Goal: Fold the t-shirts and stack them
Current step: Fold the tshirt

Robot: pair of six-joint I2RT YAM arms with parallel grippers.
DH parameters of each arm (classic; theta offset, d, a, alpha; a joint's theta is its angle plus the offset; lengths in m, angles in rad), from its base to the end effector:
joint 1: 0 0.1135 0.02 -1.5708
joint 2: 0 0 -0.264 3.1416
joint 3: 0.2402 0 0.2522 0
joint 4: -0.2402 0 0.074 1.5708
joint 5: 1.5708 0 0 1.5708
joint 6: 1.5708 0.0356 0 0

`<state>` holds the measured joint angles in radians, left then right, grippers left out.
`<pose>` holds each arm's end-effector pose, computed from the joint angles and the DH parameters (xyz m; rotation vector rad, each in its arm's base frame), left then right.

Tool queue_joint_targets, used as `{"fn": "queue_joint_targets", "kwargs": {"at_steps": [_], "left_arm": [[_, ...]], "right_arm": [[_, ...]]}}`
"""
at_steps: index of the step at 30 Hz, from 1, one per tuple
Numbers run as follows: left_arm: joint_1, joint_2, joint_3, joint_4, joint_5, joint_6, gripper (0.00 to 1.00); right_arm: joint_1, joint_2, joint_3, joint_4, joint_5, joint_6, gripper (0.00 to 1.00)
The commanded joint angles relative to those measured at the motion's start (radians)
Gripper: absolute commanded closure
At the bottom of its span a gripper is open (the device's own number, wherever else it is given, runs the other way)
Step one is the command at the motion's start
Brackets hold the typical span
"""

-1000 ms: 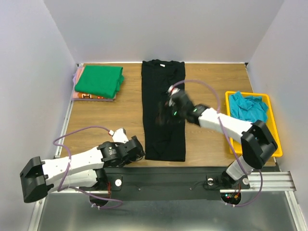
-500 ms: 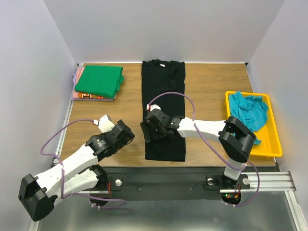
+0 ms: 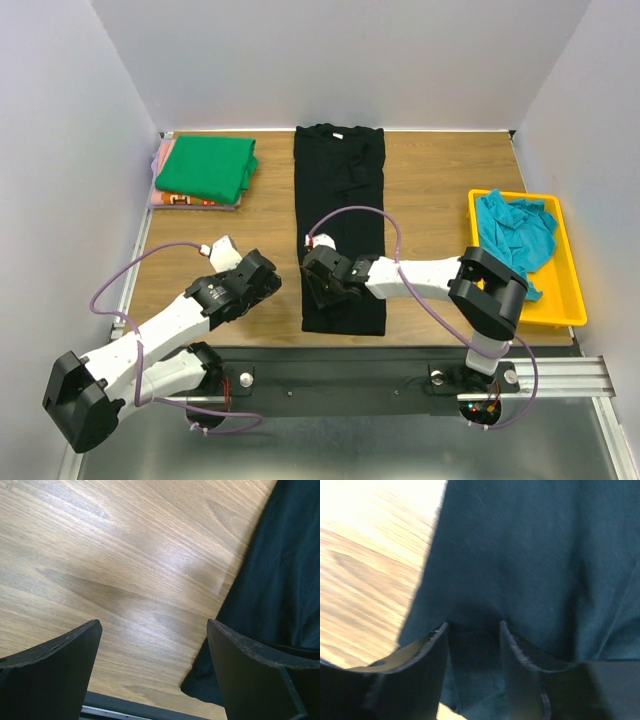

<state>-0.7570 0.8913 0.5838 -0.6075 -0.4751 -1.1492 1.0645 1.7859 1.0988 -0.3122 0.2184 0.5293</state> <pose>0.1349 -0.1050 0.2182 -0.6529 2.2853 -0.3247 0.1826 0.3134 0.1709 -0.5996 2.4998 0.3430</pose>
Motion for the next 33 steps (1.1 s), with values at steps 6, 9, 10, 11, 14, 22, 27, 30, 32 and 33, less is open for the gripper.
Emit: {"fn": "queue_joint_targets", "kwargs": {"at_steps": [6,9,10,11,14,22,27,30,32,33], "left_arm": [[0.01,0.005,0.019,0.012,-0.016,0.031,0.02],[0.015,0.008,0.022,0.011,-0.017,0.034,0.02],[0.013,0.008,0.022,0.011,-0.017,0.036,0.02],[0.015,0.011,0.024,0.009,-0.016,0.037,0.02],[0.015,0.011,0.027,0.008,-0.01,0.042,0.02],[0.016,0.024,0.019,0.048,0.067,0.088,0.02],[0.016,0.054,0.022,0.049,0.092,0.112,0.02],[0.016,0.075,0.017,0.072,0.139,0.129,0.02],[0.016,0.087,0.01,0.087,0.18,0.155,0.02],[0.015,0.095,0.004,0.112,0.237,0.181,0.02]], "right_arm": [[0.008,-0.167,-0.082,-0.022,0.065,0.084,0.74],[0.008,-0.219,-0.117,-0.024,0.073,0.11,0.97],[0.006,-0.23,-0.135,-0.025,0.081,0.121,1.0],[0.008,-0.243,-0.146,-0.027,0.087,0.144,1.0],[0.008,-0.298,-0.183,-0.039,0.085,0.188,1.0],[0.008,-0.425,-0.341,-0.045,0.007,0.336,0.91],[0.008,-0.529,-0.436,-0.05,-0.045,0.396,0.85],[0.008,-0.588,-0.485,-0.059,-0.071,0.397,0.78],[0.008,-0.644,-0.504,-0.071,-0.082,0.396,0.54],[0.006,-0.684,-0.508,-0.077,-0.086,0.394,0.48]]}}
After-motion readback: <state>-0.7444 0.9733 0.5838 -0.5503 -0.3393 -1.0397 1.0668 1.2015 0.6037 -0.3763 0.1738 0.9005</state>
